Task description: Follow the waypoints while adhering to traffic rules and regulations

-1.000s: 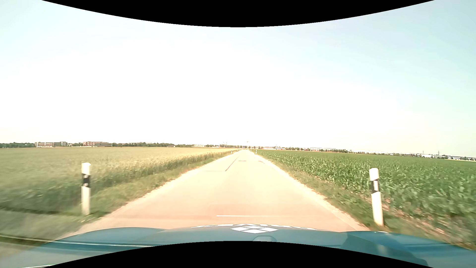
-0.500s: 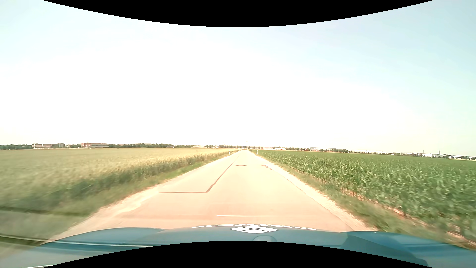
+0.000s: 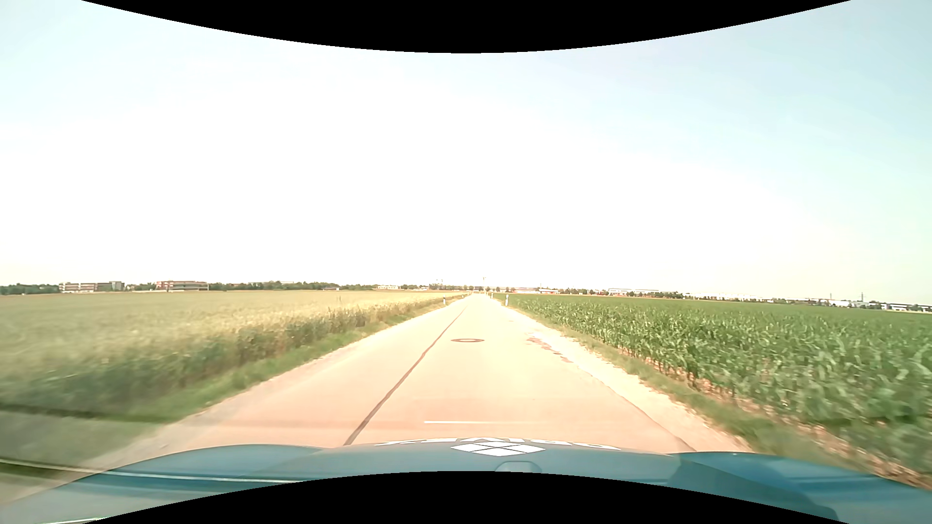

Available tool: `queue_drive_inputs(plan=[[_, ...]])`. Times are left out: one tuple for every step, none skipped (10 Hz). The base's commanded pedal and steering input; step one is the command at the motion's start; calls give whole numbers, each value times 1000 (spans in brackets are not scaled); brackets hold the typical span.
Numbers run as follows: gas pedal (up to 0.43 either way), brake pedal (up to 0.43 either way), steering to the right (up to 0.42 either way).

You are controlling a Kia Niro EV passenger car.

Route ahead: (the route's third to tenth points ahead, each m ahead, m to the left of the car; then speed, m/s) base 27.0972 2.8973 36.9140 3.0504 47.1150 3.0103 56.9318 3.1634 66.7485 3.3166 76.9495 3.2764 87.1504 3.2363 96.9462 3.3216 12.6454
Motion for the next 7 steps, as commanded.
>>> queue_drive_inputs(plan=[[20,0,1],[0,0,0],[0,0,0],[0,0,0],[20,0,0],[28,0,0],[39,0,0]])
